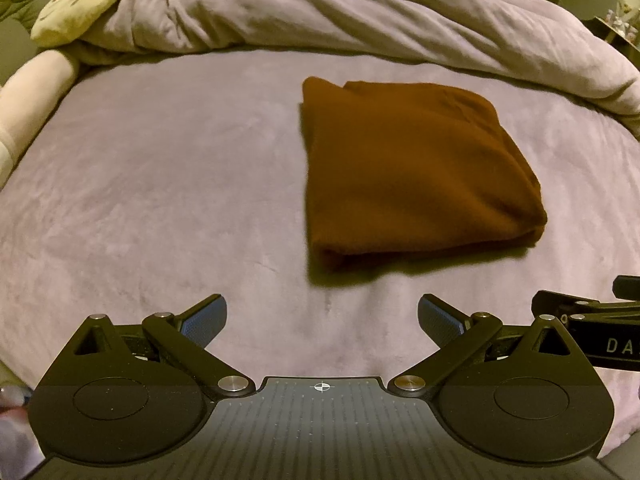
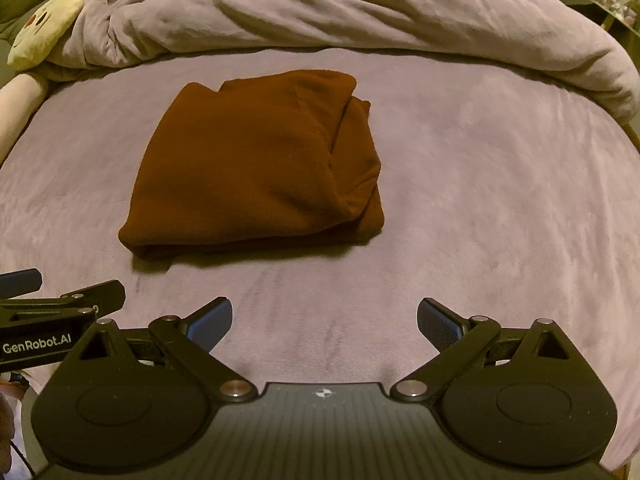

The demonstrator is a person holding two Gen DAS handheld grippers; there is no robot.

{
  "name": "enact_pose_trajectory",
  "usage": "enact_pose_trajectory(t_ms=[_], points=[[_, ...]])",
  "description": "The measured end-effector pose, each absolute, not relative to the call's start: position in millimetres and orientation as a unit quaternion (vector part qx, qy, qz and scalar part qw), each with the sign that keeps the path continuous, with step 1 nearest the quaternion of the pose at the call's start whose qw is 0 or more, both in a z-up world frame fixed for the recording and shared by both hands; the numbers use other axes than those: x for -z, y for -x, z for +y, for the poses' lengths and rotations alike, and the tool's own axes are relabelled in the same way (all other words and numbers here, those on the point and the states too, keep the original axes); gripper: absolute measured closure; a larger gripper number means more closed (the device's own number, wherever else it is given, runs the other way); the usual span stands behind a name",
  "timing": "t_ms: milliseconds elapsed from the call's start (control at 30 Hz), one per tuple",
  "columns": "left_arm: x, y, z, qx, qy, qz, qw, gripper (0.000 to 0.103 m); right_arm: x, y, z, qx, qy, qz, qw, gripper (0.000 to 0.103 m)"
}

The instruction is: Fold small clothes

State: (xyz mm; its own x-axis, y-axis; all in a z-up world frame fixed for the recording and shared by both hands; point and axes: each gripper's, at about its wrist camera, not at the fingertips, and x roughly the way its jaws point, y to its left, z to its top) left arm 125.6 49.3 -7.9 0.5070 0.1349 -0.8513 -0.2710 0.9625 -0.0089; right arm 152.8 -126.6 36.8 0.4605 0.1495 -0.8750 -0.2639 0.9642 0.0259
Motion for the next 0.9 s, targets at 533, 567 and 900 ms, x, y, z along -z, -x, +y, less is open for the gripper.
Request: enact_pose_trajectory(t_ms=[533,567,900], points=[[11.4,-125.2,52.5,-0.119,0.068,0.484,0.864,0.0,-34.5,-154.0,-125.3,-0.122,0.054,0.505,0.853,0.004],[11.5,-124.9,52.3,-0.119,0.068,0.484,0.864,0.0,-34.4,-154.0,-125.1,-0.122,0.054,0.505,0.853,0.004],[10.1,-123.6,53.8,-0.118,0.07,0.48,0.866,0.0,-33.9,-152.6,-124.2,-0.12,0.054,0.504,0.854,0.004]])
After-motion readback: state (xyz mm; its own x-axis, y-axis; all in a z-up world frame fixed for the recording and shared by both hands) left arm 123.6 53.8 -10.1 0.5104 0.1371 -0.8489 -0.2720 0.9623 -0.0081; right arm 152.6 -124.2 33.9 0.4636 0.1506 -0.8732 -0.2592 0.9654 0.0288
